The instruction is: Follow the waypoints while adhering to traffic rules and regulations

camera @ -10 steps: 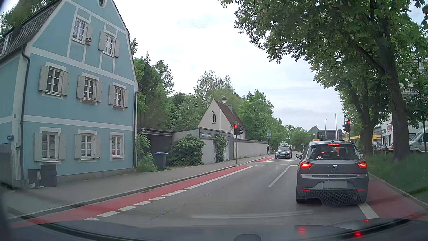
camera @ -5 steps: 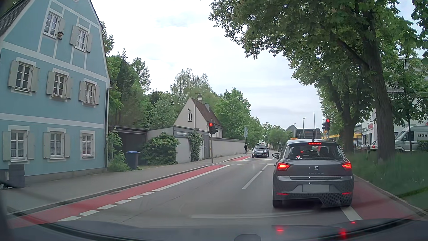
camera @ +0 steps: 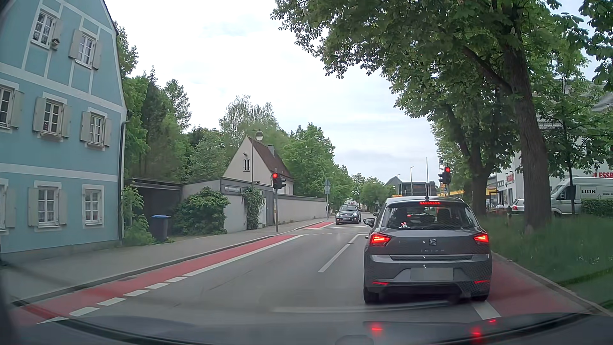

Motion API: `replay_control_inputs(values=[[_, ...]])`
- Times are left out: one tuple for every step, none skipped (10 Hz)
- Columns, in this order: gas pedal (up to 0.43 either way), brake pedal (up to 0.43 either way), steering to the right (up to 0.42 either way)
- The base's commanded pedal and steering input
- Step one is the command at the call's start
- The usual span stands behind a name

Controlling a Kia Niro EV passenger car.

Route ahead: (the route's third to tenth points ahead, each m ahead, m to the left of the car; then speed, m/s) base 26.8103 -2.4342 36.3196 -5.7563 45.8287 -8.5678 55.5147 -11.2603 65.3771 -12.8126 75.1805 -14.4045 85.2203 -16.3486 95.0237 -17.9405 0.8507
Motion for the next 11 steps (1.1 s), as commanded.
replay_control_inputs(values=[[0.000, 0.171, 0.415], [0.000, 0.177, 0.394], [0.000, 0.183, 0.371], [0.000, 0.183, 0.351], [0.000, 0.183, 0.327], [0.000, 0.189, 0.298], [0.000, 0.183, 0.276], [0.000, 0.165, 0.250], [0.000, 0.146, 0.225], [0.000, 0.110, 0.205], [0.000, 0.091, 0.189]])
